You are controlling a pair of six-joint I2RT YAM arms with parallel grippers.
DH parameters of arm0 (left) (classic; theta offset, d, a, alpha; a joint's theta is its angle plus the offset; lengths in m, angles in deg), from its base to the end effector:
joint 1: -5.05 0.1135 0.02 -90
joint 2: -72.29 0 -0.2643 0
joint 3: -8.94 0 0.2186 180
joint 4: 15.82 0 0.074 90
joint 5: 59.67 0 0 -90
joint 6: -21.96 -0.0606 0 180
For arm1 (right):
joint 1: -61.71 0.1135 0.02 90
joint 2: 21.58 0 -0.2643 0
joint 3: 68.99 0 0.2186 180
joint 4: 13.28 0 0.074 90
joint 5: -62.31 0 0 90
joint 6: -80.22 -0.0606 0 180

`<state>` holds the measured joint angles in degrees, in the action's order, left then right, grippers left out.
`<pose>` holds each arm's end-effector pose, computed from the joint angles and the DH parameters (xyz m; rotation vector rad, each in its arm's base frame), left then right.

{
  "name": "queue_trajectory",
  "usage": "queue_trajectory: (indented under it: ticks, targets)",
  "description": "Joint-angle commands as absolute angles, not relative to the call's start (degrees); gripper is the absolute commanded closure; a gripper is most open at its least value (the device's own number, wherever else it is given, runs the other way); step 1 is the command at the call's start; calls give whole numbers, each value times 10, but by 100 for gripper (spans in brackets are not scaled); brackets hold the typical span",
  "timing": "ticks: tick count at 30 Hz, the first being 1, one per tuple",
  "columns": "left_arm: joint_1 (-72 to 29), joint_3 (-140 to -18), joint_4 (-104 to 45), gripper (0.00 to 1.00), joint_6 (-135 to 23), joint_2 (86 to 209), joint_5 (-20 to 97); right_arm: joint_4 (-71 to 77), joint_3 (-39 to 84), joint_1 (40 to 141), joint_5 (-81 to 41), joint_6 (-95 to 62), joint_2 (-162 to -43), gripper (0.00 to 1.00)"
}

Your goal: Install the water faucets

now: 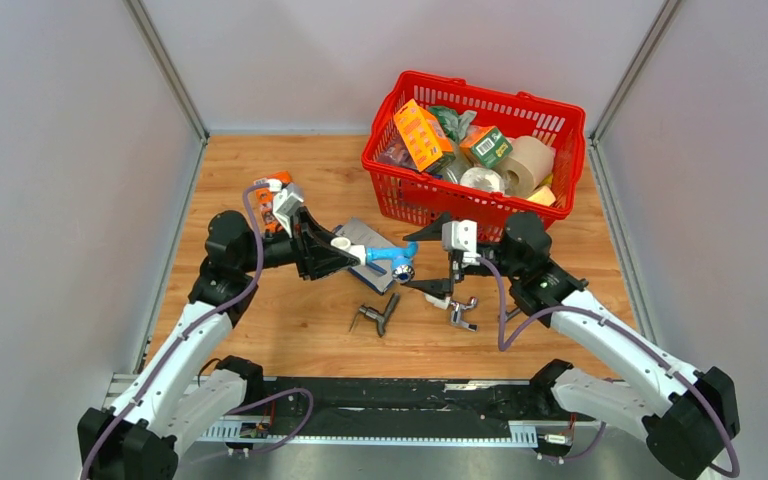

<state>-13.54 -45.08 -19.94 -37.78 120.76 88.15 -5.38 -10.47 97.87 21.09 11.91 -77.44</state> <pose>0.1434 -0.1024 0.3352 0.7037 1.6042 -1.4127 0.1374 0.1569 0.3320 -1.3353 1.0659 0.8915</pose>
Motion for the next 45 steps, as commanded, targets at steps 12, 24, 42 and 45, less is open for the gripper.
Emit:
queue_trajectory:
  ticks: [12, 24, 42, 45]
  targets:
    - [-138, -503, -254, 100, -511, 1192, 961, -191, -35, 989, 314, -86, -869, 54]
    - [-141, -476, -245, 100, -656, 1115, 985, -81, 67, 939, 186, -368, -1008, 53]
    - [-132, -372, 8, 100, -291, 1146, 759, -209, -131, 948, 229, 15, -764, 0]
    - [-133, -366, 81, 100, -226, 1165, 776, -214, -150, 965, 224, 53, -767, 0]
